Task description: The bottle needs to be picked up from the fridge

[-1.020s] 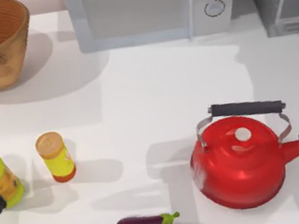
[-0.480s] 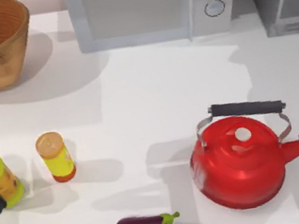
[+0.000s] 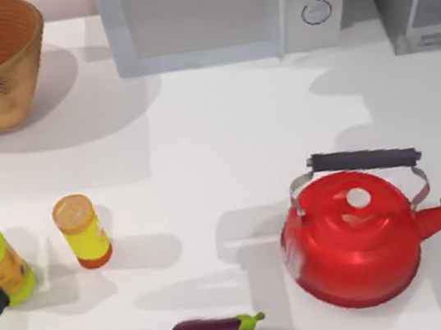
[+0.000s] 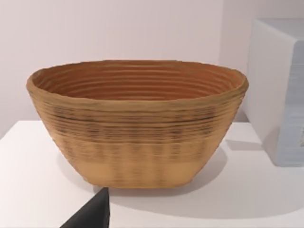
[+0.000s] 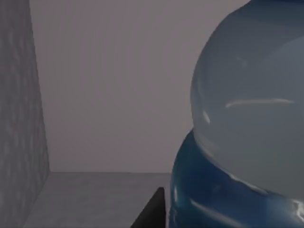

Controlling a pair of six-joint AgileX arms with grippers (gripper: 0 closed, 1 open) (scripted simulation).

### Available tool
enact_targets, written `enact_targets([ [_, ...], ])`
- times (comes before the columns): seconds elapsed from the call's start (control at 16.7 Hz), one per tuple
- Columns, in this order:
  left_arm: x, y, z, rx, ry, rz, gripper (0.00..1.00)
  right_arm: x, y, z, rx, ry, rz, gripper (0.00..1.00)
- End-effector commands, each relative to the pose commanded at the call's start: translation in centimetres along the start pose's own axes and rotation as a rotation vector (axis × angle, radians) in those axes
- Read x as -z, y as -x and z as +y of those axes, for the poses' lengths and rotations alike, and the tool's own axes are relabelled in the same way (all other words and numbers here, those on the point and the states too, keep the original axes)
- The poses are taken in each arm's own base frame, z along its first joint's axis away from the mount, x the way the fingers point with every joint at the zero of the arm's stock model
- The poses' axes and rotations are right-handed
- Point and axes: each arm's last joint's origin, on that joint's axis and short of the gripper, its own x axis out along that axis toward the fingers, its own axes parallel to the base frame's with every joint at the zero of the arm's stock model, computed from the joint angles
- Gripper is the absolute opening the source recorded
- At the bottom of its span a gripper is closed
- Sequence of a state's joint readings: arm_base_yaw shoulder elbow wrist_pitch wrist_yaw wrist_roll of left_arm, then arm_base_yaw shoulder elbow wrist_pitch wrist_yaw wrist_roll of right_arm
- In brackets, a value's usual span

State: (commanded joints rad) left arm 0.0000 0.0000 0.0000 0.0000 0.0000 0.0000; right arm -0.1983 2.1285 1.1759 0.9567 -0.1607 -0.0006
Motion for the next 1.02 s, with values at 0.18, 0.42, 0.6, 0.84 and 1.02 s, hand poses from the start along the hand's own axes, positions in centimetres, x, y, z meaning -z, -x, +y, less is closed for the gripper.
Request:
enact_targets([
  [0.18,0.0,0.0,0.0,0.0,0.0,0.0,1.0,0.0,0.4,0.1,-0.005,-0.001,-0.001,0.0],
  [0.42,0.0,0.0,0.0,0.0,0.0,0.0,1.0,-0.5,3.7,0.1,-0.011,0.003,-0.011,0.0],
  [0.6,0.0,0.0,0.0,0.0,0.0,0.0,1.0,0.3,7.6,0.1,-0.005,-0.004,0.016,0.0],
  [0.84,0.0,0.0,0.0,0.0,0.0,0.0,1.0,0.2,10.0,0.0,-0.001,-0.003,0.005,0.0],
  [1.02,0.0,0.0,0.0,0.0,0.0,0.0,1.0,0.2,10.0,0.0,-0.001,-0.003,0.005,0.0],
])
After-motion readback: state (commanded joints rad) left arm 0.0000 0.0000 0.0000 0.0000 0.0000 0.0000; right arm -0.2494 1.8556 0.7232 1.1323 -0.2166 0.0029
